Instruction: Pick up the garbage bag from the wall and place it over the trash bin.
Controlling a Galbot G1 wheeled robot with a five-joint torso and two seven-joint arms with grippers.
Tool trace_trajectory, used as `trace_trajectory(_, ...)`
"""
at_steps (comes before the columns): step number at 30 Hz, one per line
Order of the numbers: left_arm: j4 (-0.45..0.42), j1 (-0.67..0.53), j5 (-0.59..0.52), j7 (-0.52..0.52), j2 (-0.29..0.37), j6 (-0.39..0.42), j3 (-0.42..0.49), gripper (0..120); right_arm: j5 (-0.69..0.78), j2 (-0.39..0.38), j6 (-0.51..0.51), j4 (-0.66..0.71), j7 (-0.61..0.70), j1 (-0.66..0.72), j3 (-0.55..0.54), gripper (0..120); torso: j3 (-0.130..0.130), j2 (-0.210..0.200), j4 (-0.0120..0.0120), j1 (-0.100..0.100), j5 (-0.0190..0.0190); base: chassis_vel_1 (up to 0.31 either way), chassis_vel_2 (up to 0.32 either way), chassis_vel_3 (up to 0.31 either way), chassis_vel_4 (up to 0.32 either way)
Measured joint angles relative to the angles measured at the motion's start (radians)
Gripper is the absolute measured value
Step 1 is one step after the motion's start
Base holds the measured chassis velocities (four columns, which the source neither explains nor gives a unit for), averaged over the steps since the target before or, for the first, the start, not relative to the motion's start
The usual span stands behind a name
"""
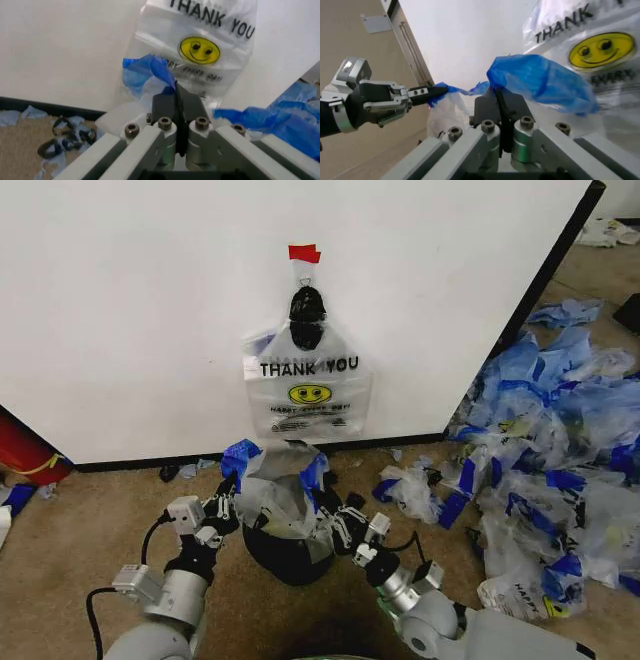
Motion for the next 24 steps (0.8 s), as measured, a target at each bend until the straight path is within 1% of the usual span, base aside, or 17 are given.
trace_trajectory(3, -0.008, 0.019, 0.009, 0.000, -0.007, 0.000, 0.005, 0, 0.000, -0.031, 0.000, 0.020, -0.021, -0.057, 0.041, 0, 0.000, 0.000, -0.0002, 0.000, 0.0001, 0.000, 0.000, 0.000, 0.000)
trace_trajectory(4, -0.008, 0.019, 0.009, 0.000, -0.007, 0.000, 0.005, 0, 0.000, -0.031, 0.000, 0.020, -0.021, -0.057, 0.041, 0, 0.000, 0.000, -0.0002, 0.000, 0.0001, 0.000, 0.000, 0.000, 0.000)
trace_trajectory(8, -0.017, 0.050, 0.030, 0.000, -0.012, -0.001, 0.002, 0, -0.003, -0.054, 0.000, 0.044, -0.044, -0.127, 0.100, 0, 0.000, 0.000, -0.0002, 0.000, 0.0001, 0.000, 0.000, 0.000, 0.000)
trace_trajectory(11, -0.019, 0.071, 0.044, 0.001, -0.016, -0.005, -0.002, 0, -0.008, -0.057, 0.000, 0.050, -0.053, -0.161, 0.132, 0, 0.000, 0.000, 0.0000, 0.000, 0.0001, 0.000, 0.000, 0.000, 0.000)
trace_trajectory(18, -0.010, 0.155, 0.115, 0.005, -0.038, -0.040, -0.006, 0, -0.025, -0.056, 0.000, 0.041, -0.081, -0.268, 0.210, 0, 0.000, 0.000, 0.0000, 0.000, 0.0000, 0.000, 0.000, 0.000, 0.000)
trace_trajectory(24, -0.007, 0.170, 0.134, 0.004, -0.062, -0.045, 0.009, 0, -0.026, -0.054, 0.000, 0.037, -0.094, -0.320, 0.257, 0, 0.000, 0.000, 0.0000, 0.000, 0.0000, 0.000, 0.000, 0.000, 0.000)
